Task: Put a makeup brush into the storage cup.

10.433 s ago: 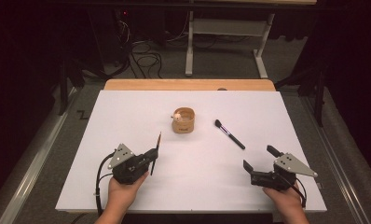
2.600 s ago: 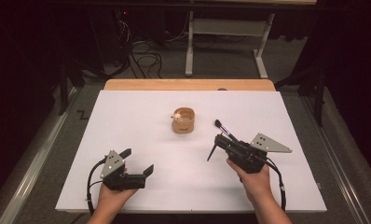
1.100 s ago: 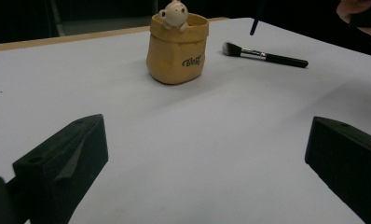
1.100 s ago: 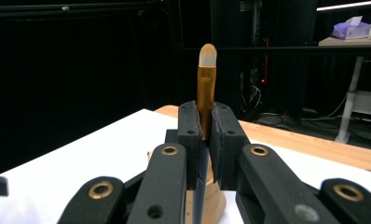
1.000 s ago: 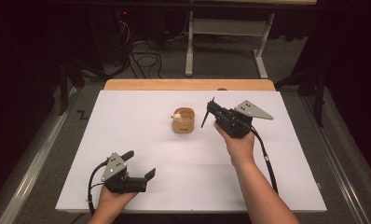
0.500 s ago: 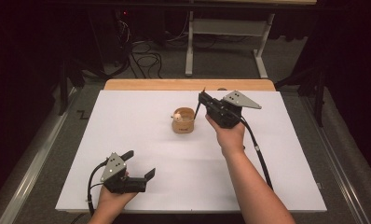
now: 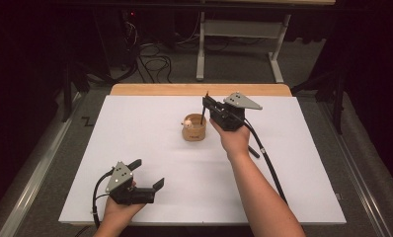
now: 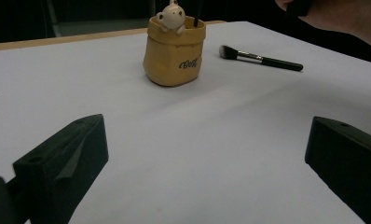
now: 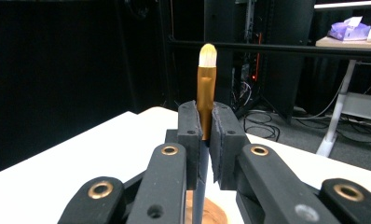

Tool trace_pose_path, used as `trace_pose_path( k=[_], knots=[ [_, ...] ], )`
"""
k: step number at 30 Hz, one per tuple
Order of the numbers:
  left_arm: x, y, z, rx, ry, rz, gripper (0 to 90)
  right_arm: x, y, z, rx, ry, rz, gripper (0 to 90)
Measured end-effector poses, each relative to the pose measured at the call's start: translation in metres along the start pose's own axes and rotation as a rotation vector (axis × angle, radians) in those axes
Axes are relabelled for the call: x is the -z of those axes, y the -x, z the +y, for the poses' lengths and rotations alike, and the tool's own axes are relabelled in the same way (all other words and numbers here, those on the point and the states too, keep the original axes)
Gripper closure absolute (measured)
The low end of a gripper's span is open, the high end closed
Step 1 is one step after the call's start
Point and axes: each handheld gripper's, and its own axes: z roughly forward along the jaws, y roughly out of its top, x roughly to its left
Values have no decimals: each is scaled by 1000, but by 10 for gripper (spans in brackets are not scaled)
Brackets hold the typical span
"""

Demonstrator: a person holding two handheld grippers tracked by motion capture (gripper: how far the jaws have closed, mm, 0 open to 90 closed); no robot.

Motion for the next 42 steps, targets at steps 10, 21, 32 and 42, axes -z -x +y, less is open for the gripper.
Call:
trace_pose_path(
  k=[10, 21, 32, 42],
  knots=[
    [1, 0, 1, 4, -3, -10, 3, -15, 5, -9, -19, -30, -14, 847],
    [-1, 0, 0, 3, -10, -19, 3, -23, 8, -17, -23, -56, -26, 845],
    [0, 0, 0, 2, -9, -28, 3, -30, 14, -24, -69, -82, -31, 844],
    [0, 0, 0, 6, -7, -33, 4, -40, 13, -27, -64, -108, -37, 757]
  ],
)
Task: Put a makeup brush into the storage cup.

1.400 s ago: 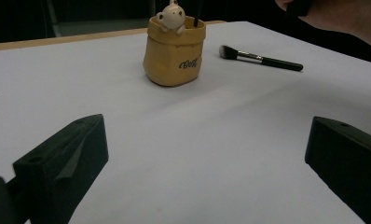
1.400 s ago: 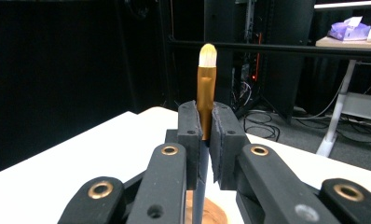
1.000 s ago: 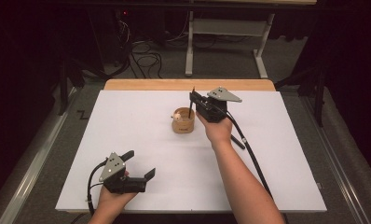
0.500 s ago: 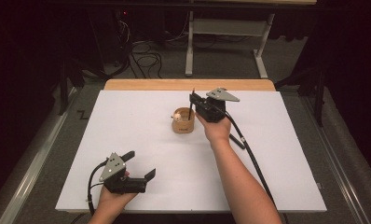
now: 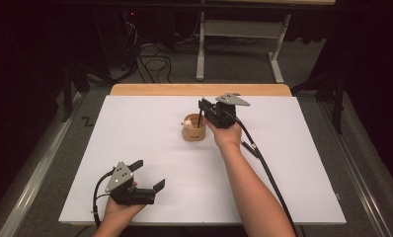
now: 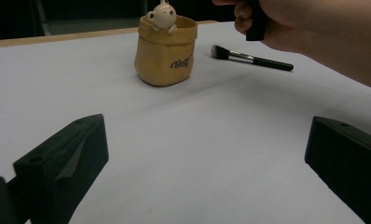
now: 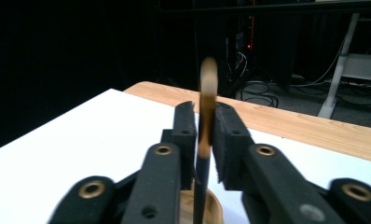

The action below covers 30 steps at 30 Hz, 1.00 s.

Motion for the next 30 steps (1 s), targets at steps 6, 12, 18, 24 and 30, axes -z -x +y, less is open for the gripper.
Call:
trace_pose_path(
  k=[6, 12, 18, 24, 30],
  knots=[
    [0, 0, 0, -3, 3, 0, 4, -4, 0, 0, -40, -17, 16, 548],
    [0, 1, 0, -4, 3, -1, 4, -3, -1, -1, -36, -41, 15, 333],
    [-2, 1, 0, -8, -5, 1, 4, 4, -6, 1, -4, -50, 20, 220],
    [-2, 1, 0, -17, -11, 1, 3, 17, -8, 1, -19, -54, 33, 75],
    [-3, 2, 0, -22, -12, 2, 3, 29, -11, -4, -14, -76, 33, 3]
  ],
)
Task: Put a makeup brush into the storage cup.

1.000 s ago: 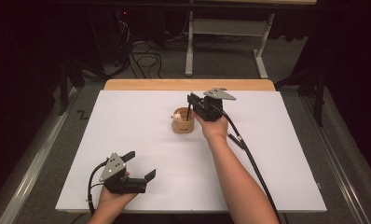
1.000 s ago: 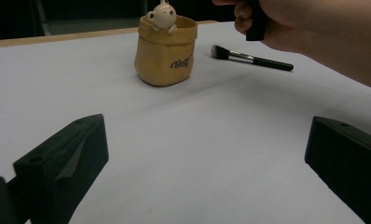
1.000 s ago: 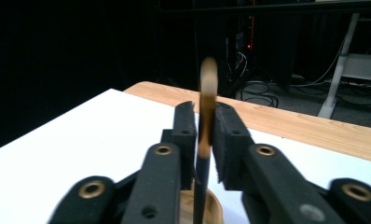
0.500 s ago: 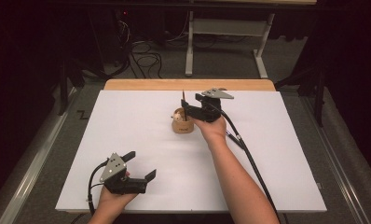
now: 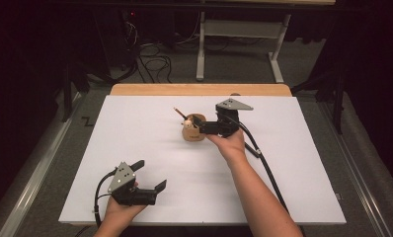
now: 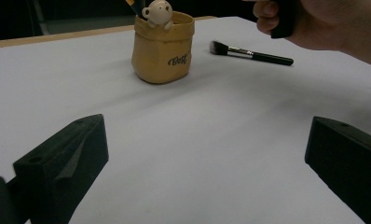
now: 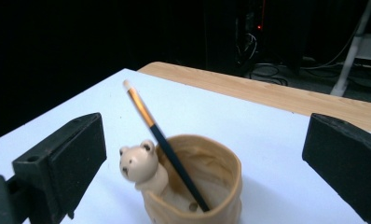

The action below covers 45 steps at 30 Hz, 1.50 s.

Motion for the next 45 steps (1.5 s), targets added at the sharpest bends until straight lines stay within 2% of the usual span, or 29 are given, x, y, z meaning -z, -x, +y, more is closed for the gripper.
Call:
trace_pose_path(
  k=[20, 32, 36, 45],
  knots=[
    [0, -2, 1, -2, 1, 14, 3, 59, 1, -22, 16, 48, 3, 3],
    [1, -4, 1, 1, 3, 15, 3, 87, 0, -37, 43, 61, 4, 3],
    [0, -4, 0, 6, 3, 15, 3, 99, 4, -46, 40, 62, -11, 3],
    [0, -4, 0, 9, 6, 16, 3, 125, 10, -58, 48, 69, -13, 3]
  ],
)
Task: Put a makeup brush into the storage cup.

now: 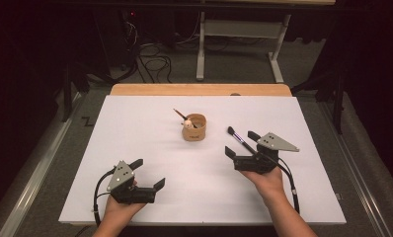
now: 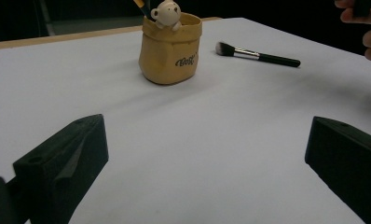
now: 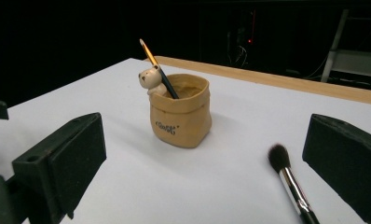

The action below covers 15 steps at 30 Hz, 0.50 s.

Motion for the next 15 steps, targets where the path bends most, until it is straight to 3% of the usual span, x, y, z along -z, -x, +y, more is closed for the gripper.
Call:
trace_pose_path(
  k=[15],
  knots=[
    [0, 0, 0, 0, 3, 1, 3, 53, 9, -19, 31, 11, -33, 3]
  ],
)
